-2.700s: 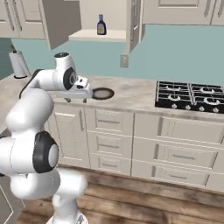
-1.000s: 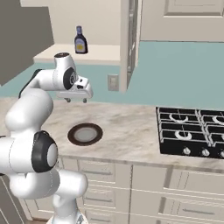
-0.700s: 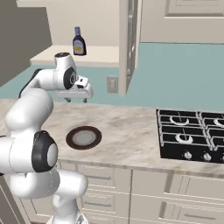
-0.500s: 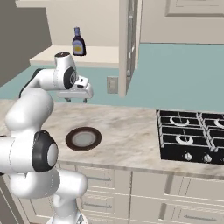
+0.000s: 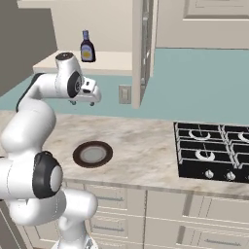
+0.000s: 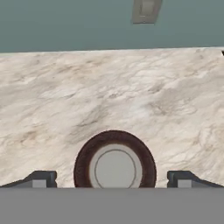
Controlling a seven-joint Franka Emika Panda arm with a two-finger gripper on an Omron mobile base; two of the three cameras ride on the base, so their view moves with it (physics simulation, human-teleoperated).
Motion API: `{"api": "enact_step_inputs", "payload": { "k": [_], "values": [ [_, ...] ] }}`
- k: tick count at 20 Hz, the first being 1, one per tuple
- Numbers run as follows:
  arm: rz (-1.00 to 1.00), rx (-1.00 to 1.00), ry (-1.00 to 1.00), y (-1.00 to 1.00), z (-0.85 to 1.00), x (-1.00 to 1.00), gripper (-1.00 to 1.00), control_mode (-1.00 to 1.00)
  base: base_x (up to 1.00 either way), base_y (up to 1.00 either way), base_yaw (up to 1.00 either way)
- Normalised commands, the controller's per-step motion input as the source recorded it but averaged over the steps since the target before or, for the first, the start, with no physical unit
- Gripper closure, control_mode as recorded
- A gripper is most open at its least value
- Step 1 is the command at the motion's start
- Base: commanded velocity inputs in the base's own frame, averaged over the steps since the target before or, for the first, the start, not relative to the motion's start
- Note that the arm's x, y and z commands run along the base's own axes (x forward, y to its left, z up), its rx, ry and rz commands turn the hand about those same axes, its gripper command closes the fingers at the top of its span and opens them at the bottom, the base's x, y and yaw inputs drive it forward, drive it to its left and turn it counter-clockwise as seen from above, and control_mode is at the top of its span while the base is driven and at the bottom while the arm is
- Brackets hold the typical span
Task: Move the hot dog bun to the plate on the dining table and place the condiment next to that plate. Then navigate to the fridge and take the sausage and place it on the plate as well.
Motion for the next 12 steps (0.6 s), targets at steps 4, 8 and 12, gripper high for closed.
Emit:
{"api": "enact_step_inputs", "payload": {
  "k": [4, 8, 12],
  "values": [
    [0.0, 0.14, -0.57, 0.06, 0.96, 0.0, -1.0, -1.0, 0.0, 0.0, 0.0],
    [0.0, 0.13, -0.51, 0.06, 0.96, 0.09, -1.0, -1.0, 0.0, 0.0, 0.0],
    [-0.06, 0.02, -0.35, 0.18, 0.92, 0.04, -1.0, -1.0, 0.0, 0.0, 0.0]
  ]
}}
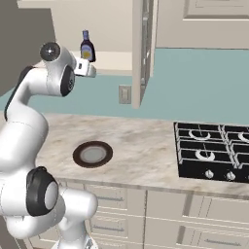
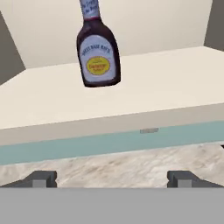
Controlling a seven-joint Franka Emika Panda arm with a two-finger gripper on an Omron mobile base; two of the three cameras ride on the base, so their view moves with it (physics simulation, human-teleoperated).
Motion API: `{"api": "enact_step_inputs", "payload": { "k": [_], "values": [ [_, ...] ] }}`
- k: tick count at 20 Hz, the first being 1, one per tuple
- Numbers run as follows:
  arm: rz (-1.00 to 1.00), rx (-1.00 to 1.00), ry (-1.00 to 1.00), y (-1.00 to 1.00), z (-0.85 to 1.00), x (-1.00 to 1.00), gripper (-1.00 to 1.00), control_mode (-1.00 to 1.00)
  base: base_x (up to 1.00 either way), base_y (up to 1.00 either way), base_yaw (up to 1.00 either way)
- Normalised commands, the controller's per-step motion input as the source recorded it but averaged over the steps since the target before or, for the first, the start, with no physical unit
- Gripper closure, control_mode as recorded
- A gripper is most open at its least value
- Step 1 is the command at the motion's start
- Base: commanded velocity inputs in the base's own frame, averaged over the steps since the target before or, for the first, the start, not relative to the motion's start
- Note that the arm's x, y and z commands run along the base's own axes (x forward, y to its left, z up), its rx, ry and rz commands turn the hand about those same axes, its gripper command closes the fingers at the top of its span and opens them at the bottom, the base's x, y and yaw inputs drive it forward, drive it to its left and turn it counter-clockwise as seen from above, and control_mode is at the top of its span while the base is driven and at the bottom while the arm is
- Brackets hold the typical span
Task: Move the hot dog bun to the plate on the dining table and place the condiment next to that plate. Then navigate to the fridge and take the sausage and place it on the plate as well.
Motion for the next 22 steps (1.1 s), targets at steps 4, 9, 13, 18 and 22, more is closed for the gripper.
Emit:
{"api": "enact_step_inputs", "payload": {
  "k": [4, 9, 13, 18, 22],
  "values": [
    [-0.03, -0.14, -0.12, 0.22, 1.0, 0.0, -1.0, -1.0, 0.0, 0.0, 0.0],
    [0.0, -0.11, -0.08, 0.0, 0.91, 0.0, -1.0, -1.0, 0.0, 0.0, 0.0],
    [0.0, -0.07, 0.0, 0.09, 0.39, 0.08, -1.0, -1.0, 0.0, 0.0, 0.0],
    [0.01, -0.02, 0.18, 0.2, -0.22, 0.42, -1.0, -1.0, 0.0, 0.0, 0.0],
    [0.0, 0.01, -0.03, -0.01, -0.01, 0.49, -1.0, -1.0, 0.0, 0.0, 0.0]
  ]
}}
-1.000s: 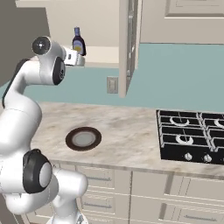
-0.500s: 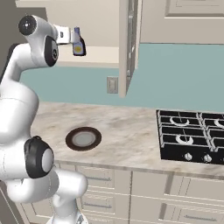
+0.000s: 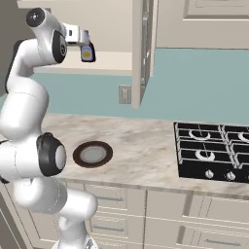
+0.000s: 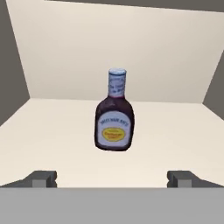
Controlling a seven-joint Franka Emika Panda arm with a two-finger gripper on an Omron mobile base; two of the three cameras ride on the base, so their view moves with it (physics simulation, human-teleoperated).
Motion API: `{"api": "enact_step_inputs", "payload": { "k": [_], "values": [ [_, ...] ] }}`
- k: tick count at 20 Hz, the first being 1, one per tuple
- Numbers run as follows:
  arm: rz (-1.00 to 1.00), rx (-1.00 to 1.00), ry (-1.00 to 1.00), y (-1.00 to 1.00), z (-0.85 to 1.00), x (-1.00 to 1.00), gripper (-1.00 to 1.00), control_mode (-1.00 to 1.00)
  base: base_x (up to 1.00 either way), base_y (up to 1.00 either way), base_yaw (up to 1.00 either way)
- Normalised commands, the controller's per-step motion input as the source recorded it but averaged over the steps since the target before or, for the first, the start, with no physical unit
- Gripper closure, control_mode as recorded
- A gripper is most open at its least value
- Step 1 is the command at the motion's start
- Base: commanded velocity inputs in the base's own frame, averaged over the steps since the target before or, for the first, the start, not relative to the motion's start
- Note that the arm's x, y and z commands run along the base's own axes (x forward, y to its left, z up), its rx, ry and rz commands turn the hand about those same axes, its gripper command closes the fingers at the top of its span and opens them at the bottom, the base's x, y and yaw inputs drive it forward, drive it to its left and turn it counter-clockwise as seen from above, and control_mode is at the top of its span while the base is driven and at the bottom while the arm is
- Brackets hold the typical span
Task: Move the hot dog bun to the plate on the dining table and place the condiment next to that plate. Then navigate to the fridge and take the sausage and place it on the plate as well.
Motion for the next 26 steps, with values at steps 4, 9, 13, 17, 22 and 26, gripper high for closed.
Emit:
{"api": "enact_step_inputs", "payload": {
  "k": [4, 9, 13, 17, 22, 26],
  "values": [
    [0.0, 0.0, -0.1, 0.02, 0.05, 0.45, -1.0, -1.0, 0.0, 0.0, 0.0],
    [0.0, 0.01, -0.02, 0.01, 0.0, 0.46, -1.0, -1.0, 0.0, 0.0, 0.0],
    [0.0, 0.01, -0.01, 0.0, 0.0, 0.26, -1.0, -1.0, 0.0, 0.0, 0.0],
    [0.0, 0.0, 0.0, 0.0, 0.0, 0.31, -1.0, -1.0, 0.0, 0.0, 0.0],
    [0.0, 0.0, 0.0, 0.0, -0.15, 0.4, -1.0, -1.0, 0.0, 0.0, 0.0],
    [0.0, 0.0, 0.0, 0.0, -0.06, 0.23, -1.0, -1.0, 0.0, 0.0, 0.0]
  ]
}}
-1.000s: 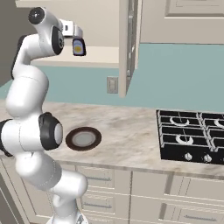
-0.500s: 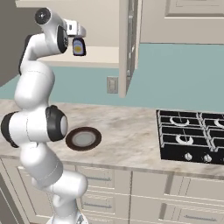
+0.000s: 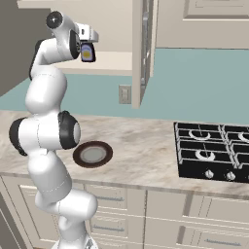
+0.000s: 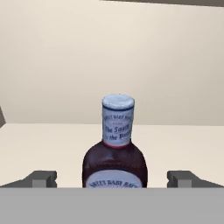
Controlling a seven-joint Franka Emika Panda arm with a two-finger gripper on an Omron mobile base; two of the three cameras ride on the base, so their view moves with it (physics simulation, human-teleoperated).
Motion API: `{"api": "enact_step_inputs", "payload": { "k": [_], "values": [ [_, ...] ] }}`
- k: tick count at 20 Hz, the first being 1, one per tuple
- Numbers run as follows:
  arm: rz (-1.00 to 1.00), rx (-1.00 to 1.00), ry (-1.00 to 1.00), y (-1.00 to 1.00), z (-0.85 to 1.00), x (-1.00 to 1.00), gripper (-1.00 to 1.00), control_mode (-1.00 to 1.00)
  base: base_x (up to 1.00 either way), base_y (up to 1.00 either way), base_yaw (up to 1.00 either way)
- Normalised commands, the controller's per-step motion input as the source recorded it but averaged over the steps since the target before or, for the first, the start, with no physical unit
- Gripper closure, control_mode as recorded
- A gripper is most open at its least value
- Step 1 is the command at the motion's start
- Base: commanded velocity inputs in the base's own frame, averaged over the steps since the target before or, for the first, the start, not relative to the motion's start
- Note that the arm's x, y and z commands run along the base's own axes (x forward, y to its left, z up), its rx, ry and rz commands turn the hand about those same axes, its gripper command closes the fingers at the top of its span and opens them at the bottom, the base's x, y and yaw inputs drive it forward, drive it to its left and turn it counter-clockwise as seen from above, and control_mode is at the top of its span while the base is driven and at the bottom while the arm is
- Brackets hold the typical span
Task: Move the hot dog bun to the plate on the dining table and place the condiment next to that plate. Then navigate to the fridge and take the sausage and place it on the plate as well.
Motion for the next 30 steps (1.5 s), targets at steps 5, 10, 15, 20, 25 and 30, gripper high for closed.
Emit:
{"api": "enact_step_inputs", "payload": {
  "k": [5, 10, 15, 20, 25, 30],
  "values": [
    [0.0, 0.0, 0.0, 0.0, -0.01, 0.21, -1.0, -1.0, 0.0, 0.0, 0.0],
    [0.0, 0.0, 0.0, 0.01, -0.06, 0.19, -1.0, -1.0, 0.0, 0.0, 0.0],
    [0.0, 0.0, 0.0, 0.01, -0.09, 0.17, -1.0, -1.0, 0.0, 0.0, 0.0],
    [0.0, 0.0, 0.0, 0.0, 0.0, 0.2, -1.0, -1.0, 0.0, 0.0, 0.0],
    [0.0, 0.0, 0.0, 0.0, 0.0, 0.18, -1.0, -1.0, 0.0, 0.0, 0.0],
    [0.0, 0.0, 0.0, 0.0, -0.14, 0.0, -1.0, -1.0, 0.0, 0.0, 0.0]
  ]
}}
